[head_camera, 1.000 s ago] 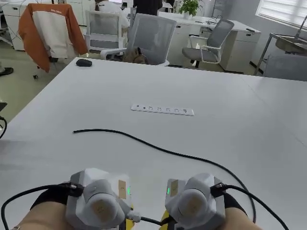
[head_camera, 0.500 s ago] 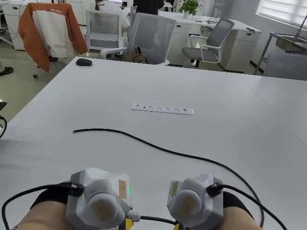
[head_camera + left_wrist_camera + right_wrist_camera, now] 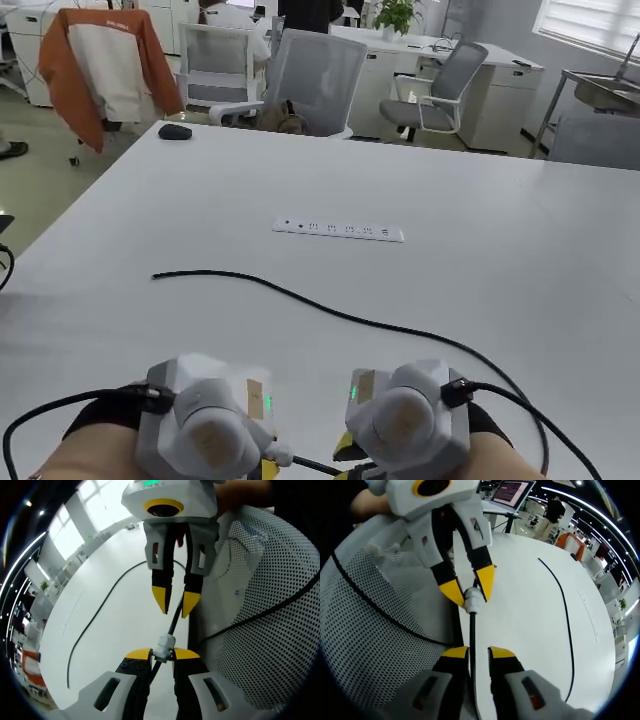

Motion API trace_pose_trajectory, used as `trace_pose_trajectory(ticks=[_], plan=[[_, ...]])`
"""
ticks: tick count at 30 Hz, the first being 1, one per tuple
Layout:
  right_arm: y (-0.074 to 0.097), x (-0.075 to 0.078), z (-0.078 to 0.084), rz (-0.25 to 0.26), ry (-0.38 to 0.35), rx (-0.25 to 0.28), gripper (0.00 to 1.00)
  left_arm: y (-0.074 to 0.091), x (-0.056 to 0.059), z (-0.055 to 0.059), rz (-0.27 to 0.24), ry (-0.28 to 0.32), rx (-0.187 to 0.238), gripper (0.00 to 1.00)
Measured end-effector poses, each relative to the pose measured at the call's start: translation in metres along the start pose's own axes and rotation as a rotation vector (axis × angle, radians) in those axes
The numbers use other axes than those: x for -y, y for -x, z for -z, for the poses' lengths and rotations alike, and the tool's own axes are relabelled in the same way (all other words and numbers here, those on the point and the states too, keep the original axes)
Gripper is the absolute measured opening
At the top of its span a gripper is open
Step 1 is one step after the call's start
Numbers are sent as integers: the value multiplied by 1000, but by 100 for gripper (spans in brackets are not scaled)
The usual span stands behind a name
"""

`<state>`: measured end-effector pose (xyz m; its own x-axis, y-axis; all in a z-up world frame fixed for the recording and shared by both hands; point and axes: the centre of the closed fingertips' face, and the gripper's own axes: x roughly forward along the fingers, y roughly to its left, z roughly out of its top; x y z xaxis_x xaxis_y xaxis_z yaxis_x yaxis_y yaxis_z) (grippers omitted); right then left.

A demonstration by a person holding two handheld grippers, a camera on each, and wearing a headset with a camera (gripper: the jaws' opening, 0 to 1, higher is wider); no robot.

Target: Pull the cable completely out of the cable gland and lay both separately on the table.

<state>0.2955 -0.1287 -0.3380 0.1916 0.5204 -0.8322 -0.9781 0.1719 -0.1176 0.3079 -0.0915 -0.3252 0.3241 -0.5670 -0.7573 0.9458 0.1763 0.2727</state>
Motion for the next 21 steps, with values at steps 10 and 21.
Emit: trace_pose_trajectory(ticks=[10,21], plan=[[-4,-8,-4,-34,42,13,3,0,1,-5,5,-2,26,17],[-5,-1,14,-4,37,-77,2,0,-1,0,-5,-9,5,17]])
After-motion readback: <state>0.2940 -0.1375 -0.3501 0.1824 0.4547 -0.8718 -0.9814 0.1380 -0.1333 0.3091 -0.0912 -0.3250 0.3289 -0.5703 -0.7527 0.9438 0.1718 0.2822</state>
